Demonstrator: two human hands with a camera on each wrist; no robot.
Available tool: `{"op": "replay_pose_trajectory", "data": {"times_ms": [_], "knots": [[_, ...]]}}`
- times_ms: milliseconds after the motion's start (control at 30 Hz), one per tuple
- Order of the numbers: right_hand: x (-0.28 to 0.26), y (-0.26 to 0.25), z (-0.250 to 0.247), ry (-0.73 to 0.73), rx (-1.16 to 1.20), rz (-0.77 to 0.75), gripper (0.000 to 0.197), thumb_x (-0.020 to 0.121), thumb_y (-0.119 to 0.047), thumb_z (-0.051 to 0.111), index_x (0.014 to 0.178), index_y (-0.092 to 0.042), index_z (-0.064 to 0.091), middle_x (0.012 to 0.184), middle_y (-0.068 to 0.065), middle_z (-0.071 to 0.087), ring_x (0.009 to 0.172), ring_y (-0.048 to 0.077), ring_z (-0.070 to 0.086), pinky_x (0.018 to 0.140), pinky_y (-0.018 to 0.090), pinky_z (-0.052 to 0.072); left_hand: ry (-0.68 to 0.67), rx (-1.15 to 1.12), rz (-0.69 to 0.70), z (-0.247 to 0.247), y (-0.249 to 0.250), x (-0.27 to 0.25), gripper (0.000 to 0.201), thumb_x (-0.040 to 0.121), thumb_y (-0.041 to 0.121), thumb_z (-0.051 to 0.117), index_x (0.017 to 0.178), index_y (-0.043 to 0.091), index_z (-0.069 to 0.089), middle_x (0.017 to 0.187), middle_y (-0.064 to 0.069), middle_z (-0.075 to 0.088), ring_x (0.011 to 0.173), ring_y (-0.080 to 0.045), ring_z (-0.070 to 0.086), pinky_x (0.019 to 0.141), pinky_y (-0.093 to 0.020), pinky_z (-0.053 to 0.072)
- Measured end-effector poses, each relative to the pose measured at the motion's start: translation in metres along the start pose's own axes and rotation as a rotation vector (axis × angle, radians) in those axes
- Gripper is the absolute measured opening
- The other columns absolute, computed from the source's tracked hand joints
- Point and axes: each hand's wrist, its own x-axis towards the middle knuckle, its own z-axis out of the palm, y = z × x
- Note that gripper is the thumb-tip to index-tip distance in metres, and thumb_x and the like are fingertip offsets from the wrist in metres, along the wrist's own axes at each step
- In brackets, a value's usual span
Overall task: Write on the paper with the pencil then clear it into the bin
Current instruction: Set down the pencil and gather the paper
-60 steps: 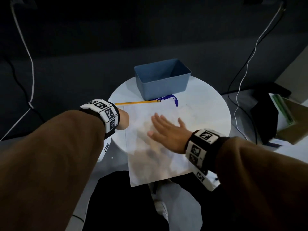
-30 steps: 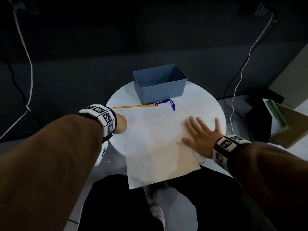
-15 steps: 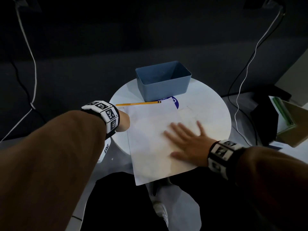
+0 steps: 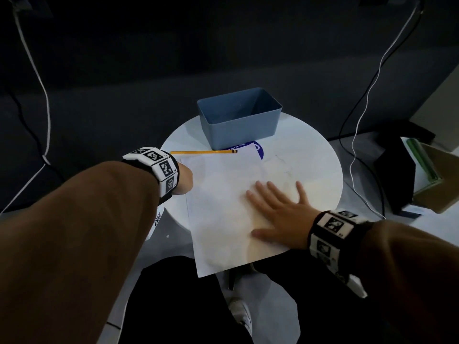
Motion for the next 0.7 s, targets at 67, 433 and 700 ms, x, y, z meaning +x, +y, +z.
{"op": "replay_pose_trajectory", "data": {"times_ms": [67, 433, 700], "knots": [[-0.002, 0.017, -0.006, -0.010, 0.044, 0.106, 0.081, 0.097, -0.073, 0.021, 0.155, -0.041, -0.026, 0.164, -0.010, -0.031, 0.154, 0.013, -0.023, 0.116, 0.068, -0.015, 0.003, 0.009, 0.015, 0.004, -0.001, 0.004, 0.038, 0.106, 0.005, 0.038, 0.143, -0.001, 0.045, 0.133, -0.007, 0.051, 0.104, -0.015, 0.046, 0.071, -0.015, 0.028], [0.002, 0.006, -0.012, 0.010, 0.078, 0.064, 0.093, 0.095, -0.072, 0.038, 0.155, -0.040, -0.026, 0.164, -0.010, -0.032, 0.153, 0.014, -0.023, 0.116, 0.069, -0.013, -0.028, -0.015, 0.083, -0.005, 0.005, -0.009, 0.033, 0.103, 0.000, 0.041, 0.133, -0.006, 0.053, 0.133, -0.016, 0.056, 0.110, -0.024, 0.054, 0.084, -0.026, 0.040], [-0.011, 0.011, -0.030, 0.045, 0.149, 0.004, 0.087, 0.093, -0.077, 0.031, 0.155, -0.047, -0.023, 0.164, -0.012, -0.031, 0.153, 0.012, -0.022, 0.117, 0.067, -0.008, 0.005, -0.064, -0.006, -0.009, 0.005, -0.014, 0.036, 0.102, 0.000, 0.040, 0.135, -0.002, 0.053, 0.131, -0.012, 0.056, 0.101, -0.019, 0.050, 0.076, -0.019, 0.031]]}}
